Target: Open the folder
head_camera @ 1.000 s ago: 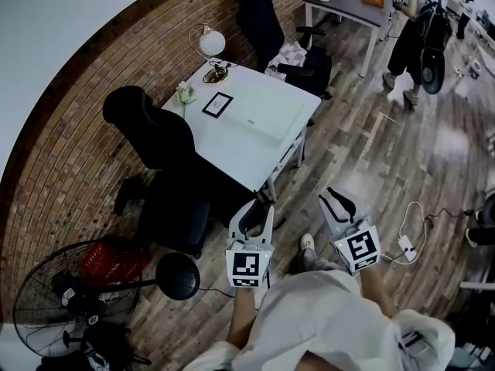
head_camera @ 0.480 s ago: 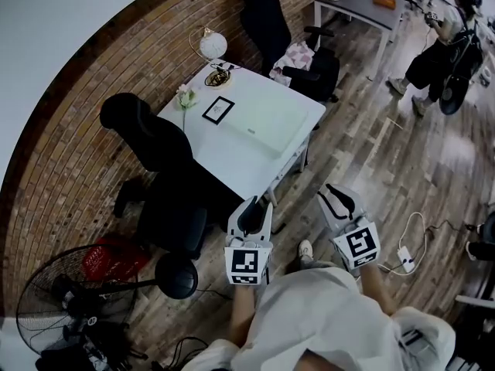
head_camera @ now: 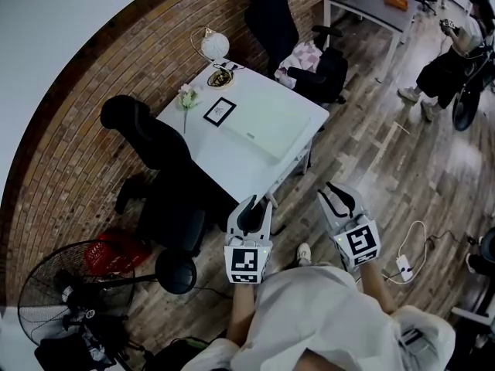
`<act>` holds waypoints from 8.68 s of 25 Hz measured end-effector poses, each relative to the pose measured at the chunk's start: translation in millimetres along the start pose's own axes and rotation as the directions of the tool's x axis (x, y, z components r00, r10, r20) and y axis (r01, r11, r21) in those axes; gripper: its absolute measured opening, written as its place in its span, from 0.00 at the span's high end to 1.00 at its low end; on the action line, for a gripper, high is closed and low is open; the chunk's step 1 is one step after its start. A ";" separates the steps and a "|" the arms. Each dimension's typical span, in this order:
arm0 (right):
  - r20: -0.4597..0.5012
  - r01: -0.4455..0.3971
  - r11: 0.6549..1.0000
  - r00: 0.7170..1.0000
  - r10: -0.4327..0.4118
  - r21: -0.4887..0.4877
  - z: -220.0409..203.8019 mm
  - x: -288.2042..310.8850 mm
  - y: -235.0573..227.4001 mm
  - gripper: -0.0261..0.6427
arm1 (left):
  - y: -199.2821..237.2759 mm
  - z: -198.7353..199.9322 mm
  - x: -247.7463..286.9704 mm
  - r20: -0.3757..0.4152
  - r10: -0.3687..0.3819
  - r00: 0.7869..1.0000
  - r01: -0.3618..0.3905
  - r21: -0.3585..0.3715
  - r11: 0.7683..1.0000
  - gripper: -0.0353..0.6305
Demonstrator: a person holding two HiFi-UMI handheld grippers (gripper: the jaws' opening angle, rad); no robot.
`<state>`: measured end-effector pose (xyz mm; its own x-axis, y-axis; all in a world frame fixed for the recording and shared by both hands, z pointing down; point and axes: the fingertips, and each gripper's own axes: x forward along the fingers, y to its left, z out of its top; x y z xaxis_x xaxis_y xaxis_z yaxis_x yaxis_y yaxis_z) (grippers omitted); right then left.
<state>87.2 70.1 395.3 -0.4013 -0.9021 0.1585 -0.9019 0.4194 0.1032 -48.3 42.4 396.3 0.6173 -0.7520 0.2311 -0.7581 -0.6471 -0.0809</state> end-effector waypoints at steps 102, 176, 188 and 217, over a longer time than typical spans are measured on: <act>-0.511 -0.473 0.846 0.806 0.301 -0.248 -152.3 307.9 -65.2 0.78 | 155.3 -187.0 276.0 -0.386 -0.103 0.917 -0.006 -0.272 0.962 0.76; -0.582 -0.846 0.382 0.534 0.613 -0.372 -221.3 282.2 -30.1 0.94 | 96.0 -251.8 286.9 -0.518 0.070 0.852 -0.295 -0.366 0.883 0.76; -0.529 -0.794 0.472 0.608 0.592 -0.384 -193.6 282.9 -40.3 0.94 | 93.2 -257.9 287.3 -0.524 0.037 0.851 -0.265 -0.368 0.891 0.76; -0.369 -0.564 0.741 0.818 0.441 -0.365 -117.7 288.8 -103.2 0.95 | 96.3 -254.8 288.4 -0.545 -0.006 0.839 -0.208 -0.332 0.920 0.76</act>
<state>83.2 -221.8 545.9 -0.6668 -0.5158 0.5379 -0.3841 0.8564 0.3451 3.1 -204.9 702.1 0.4079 -0.5581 0.7225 -0.8959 -0.3970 0.1991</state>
